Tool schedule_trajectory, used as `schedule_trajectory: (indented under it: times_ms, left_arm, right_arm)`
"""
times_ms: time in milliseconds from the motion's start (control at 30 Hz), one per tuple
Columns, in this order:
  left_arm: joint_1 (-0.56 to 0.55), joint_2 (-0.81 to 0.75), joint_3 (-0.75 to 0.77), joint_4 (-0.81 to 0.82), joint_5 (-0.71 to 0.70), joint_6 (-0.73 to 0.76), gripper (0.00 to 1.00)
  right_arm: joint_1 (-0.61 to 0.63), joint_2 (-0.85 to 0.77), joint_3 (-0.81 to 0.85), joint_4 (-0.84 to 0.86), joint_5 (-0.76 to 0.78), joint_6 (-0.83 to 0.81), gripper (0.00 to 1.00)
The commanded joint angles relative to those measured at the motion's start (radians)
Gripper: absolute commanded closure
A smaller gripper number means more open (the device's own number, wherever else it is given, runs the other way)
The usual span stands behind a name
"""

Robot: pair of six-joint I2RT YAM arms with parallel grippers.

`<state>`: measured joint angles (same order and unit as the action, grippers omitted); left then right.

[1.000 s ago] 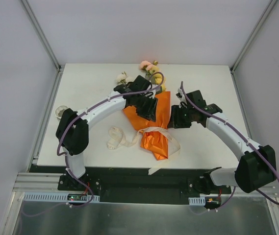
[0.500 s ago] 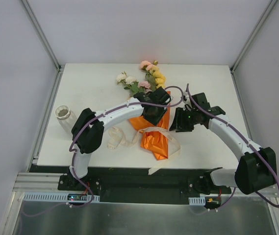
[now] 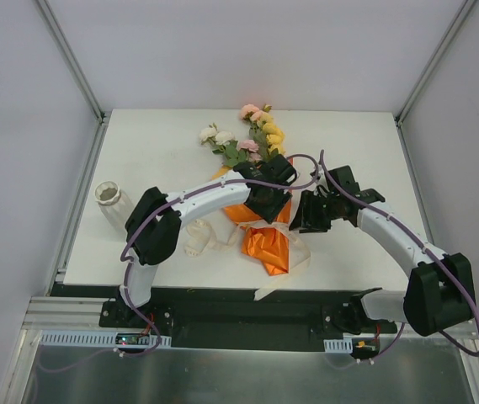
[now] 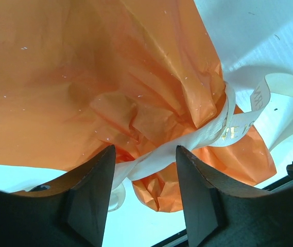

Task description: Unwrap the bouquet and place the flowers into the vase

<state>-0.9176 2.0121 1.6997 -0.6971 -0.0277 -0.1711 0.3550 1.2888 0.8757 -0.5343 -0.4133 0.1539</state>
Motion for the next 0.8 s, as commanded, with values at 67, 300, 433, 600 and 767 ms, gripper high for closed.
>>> schedule_trajectory:
  times_ms: [67,300,433,600,767]
  left_arm:
    - [-0.01,-0.035,0.055,-0.036,0.02,-0.021,0.49]
    - [-0.03,-0.023,0.06,-0.039,0.025,-0.01,0.48]
    - [-0.036,-0.009,0.057,-0.042,-0.003,0.013,0.53]
    - [-0.038,0.022,0.084,-0.051,-0.034,0.054,0.59]
    - [-0.043,0.042,0.098,-0.054,-0.009,0.058,0.59]
  right_arm:
    - [-0.002,-0.029,-0.027,0.039,-0.035,0.024,0.56]
    - [-0.004,-0.011,-0.017,0.053,-0.044,0.044,0.57]
    - [-0.002,-0.002,-0.006,0.059,-0.05,0.062,0.58]
    - [-0.002,0.009,-0.004,0.06,-0.062,0.073,0.6]
    - [-0.004,0.021,0.003,0.068,-0.064,0.091,0.6]
